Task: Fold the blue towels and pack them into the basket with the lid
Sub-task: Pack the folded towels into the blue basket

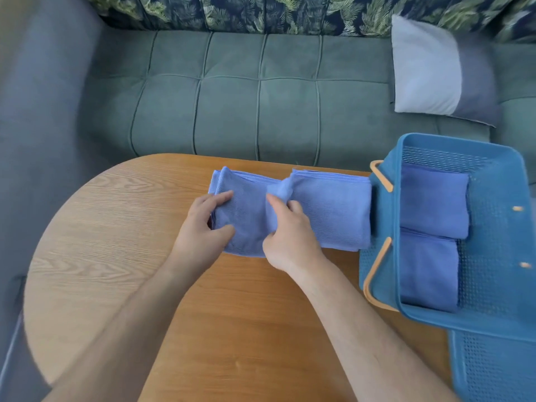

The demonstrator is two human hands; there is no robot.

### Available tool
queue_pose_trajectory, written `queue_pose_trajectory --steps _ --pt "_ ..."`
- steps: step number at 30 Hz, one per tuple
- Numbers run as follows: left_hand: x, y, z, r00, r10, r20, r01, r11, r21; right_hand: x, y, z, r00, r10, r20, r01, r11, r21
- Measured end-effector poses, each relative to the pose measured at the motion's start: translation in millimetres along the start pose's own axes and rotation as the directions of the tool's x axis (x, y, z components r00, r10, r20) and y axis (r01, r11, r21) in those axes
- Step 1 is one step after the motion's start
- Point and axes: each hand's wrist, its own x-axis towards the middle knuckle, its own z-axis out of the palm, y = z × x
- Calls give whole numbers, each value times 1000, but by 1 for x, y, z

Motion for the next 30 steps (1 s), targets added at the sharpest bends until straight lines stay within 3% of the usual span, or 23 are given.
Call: queue_pose_trajectory --steps 2,6,11,15,19,24,30 --pt "-12 11 7 997 78 7 -78 997 18 -10 6 -15 998 -58 19 57 998 24" --pt "-29 40 32 978 207 32 -208 977 44 -31 23 -59 985 -149 -81 146 988 -44" --pt "-39 87 91 928 353 116 -355 935 1 -68 65 -126 955 -139 -260 114 988 -108" --pt "-53 118 153 876 426 225 -455 886 94 -99 118 -172 944 -50 -327 0 988 -151" --pt "-73 133 211 855 376 358 -484 826 288 -117 172 -194 951 51 -306 -109 978 -177" --pt "-85 133 271 834 247 493 -513 674 531 -109 224 -183 977 147 -152 -181 952 -246" --pt "-80 122 299 892 84 444 -427 481 766 -84 248 -161 983 176 -55 -184 935 -303"
